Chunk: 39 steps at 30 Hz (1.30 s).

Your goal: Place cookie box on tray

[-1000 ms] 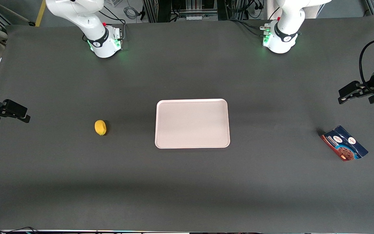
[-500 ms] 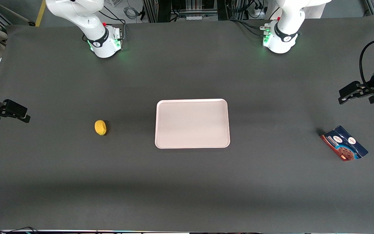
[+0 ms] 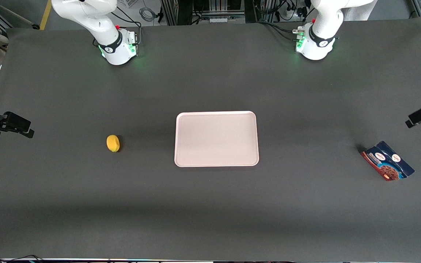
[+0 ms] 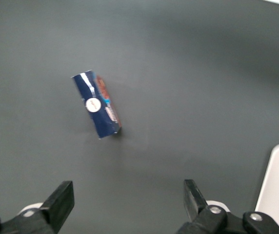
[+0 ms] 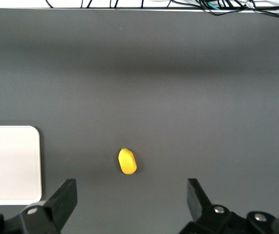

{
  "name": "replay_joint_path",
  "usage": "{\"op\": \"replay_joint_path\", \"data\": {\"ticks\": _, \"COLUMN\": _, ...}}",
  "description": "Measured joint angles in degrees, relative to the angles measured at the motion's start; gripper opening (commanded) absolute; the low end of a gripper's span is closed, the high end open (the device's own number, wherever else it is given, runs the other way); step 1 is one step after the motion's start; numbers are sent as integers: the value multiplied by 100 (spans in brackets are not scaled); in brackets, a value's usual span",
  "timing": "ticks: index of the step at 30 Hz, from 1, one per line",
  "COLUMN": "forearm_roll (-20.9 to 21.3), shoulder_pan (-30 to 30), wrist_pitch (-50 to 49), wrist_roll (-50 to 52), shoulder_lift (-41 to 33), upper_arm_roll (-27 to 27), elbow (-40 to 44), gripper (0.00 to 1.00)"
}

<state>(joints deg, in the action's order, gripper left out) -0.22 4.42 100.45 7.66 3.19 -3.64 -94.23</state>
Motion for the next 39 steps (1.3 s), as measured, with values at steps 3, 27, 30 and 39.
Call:
{"op": "replay_joint_path", "data": {"ticks": 3, "forearm_roll": -11, "shoulder_pan": -79, "wrist_pitch": 151, "wrist_roll": 454, "shoulder_lift": 178, "upper_arm_roll": -193, "elbow": -19, "gripper": 100}}
{"op": "replay_joint_path", "data": {"ticks": 27, "forearm_roll": -514, "shoulder_pan": -187, "wrist_pitch": 1528, "wrist_roll": 1142, "shoulder_lift": 1802, "upper_arm_roll": -990, "elbow": -61, "gripper": 100}}
{"op": "replay_joint_path", "data": {"ticks": 30, "forearm_roll": -517, "shoulder_pan": -187, "wrist_pitch": 1674, "wrist_roll": 1137, "shoulder_lift": 1960, "upper_arm_roll": -990, "elbow": -63, "gripper": 100}}
{"op": "replay_joint_path", "data": {"ticks": 39, "forearm_roll": -518, "shoulder_pan": -127, "wrist_pitch": 2416, "wrist_roll": 949, "shoulder_lift": 2392, "upper_arm_roll": -1014, "elbow": -260, "gripper": 100}}
